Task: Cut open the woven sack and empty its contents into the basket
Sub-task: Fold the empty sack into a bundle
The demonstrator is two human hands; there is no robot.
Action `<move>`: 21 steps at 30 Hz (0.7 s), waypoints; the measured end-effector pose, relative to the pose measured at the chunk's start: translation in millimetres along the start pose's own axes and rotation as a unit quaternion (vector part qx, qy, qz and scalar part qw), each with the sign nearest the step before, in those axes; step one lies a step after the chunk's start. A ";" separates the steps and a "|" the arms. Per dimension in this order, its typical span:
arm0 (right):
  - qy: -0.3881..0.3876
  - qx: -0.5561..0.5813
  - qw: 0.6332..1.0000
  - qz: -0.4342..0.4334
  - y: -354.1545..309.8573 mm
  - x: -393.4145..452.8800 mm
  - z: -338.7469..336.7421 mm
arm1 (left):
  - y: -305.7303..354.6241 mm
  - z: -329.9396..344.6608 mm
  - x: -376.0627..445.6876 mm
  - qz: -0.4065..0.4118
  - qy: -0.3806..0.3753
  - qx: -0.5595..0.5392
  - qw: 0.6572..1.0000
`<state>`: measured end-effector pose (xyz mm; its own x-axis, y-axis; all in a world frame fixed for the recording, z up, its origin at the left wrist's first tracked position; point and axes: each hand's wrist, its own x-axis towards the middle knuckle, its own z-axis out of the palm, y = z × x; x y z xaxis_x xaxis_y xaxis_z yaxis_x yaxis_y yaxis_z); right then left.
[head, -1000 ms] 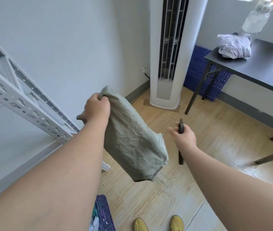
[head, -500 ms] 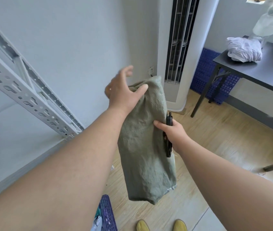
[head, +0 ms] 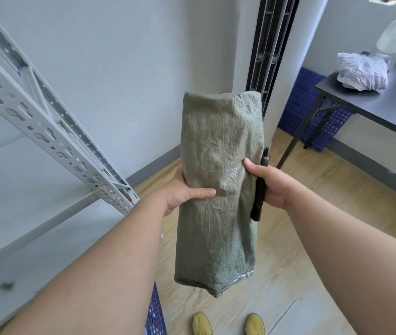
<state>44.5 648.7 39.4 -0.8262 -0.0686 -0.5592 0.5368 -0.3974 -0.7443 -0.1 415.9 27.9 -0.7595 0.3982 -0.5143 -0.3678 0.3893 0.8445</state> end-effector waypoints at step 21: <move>0.008 -0.055 0.994 0.097 13.3 -0.8 11.5 | 1.7 10.4 -9.4 -0.043 -0.033 -0.155 0.986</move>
<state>50.3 633.0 34.2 -0.7030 -0.1191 -0.7011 0.7019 -0.2751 -0.6570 11.9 421.5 32.6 -0.6859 0.4320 -0.5856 -0.5829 0.1554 0.7975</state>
